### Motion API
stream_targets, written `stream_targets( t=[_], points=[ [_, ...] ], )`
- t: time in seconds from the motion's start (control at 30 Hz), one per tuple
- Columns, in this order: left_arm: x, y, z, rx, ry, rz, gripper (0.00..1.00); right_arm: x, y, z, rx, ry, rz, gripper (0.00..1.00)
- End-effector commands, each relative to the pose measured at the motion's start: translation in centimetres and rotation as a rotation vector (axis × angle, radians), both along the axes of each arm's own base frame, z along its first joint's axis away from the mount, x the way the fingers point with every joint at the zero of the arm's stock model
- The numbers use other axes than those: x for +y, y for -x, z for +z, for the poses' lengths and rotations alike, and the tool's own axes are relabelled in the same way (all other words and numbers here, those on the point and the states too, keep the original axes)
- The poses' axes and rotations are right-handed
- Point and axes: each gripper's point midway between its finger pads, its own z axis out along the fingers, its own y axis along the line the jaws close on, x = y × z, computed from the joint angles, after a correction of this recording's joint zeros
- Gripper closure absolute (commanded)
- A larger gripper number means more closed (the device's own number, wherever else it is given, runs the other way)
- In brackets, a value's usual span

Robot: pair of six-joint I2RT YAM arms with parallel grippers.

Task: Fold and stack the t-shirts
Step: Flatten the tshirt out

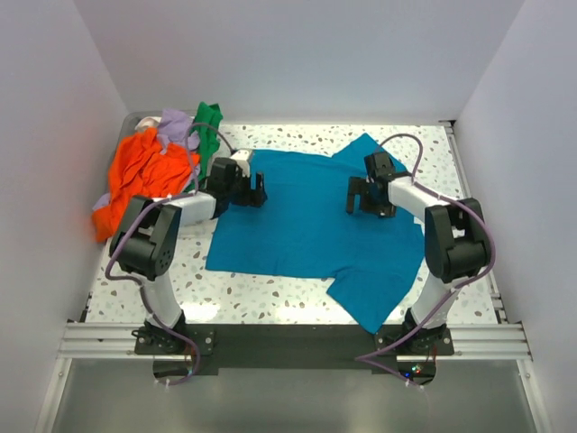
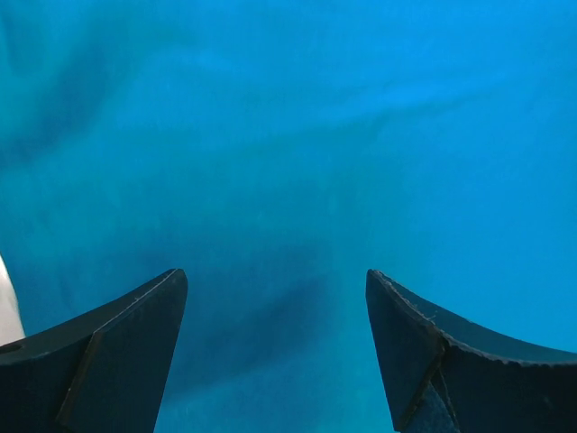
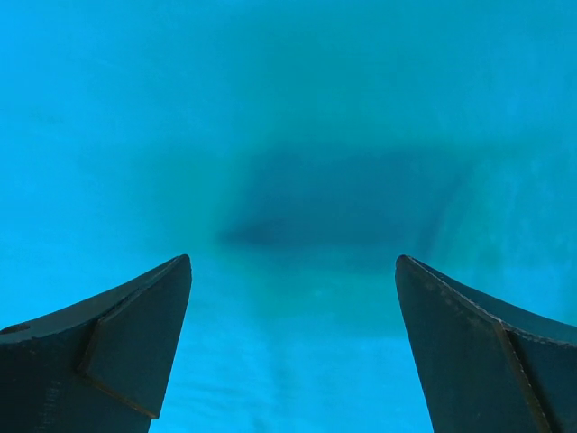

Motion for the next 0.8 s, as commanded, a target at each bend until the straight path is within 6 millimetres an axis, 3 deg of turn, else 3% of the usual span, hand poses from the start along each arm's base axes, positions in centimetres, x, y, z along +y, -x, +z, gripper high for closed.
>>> stream_targets(
  t=[0.0,0.17,0.33,0.5,0.7,0.77],
  points=[
    [0.1,-0.1,0.4,-0.055,0.016,0.01,0.14,-1.9,-0.2,-0.2,-0.047,0.039,-0.082,0.01],
    [0.6,-0.9,-2.3,0.007,0.02,0.025,0.14,-2.1,-0.3,-2.5,0.012,0.07,-0.081,0.01],
    [1.3,-2.5,-3.8,0.042,0.032,0.042,0.14,-2.4,-1.9,-4.0,0.048,0.107,-0.095,0.01],
    [1.2,-5.1,-4.3,0.05,0.028,0.049,0.14,-2.4,-4.2,-4.7,0.071,0.123,-0.102,0.01],
    [1.9,-8.6,-3.9,0.035,0.019,0.075,0.14,-2.5,-7.2,-3.7,0.057,0.121,-0.105,0.01],
    [1.7,-9.8,-3.8,0.029,0.016,0.073,0.14,-2.8,-7.7,-4.2,0.069,0.118,-0.107,0.01]
  ],
)
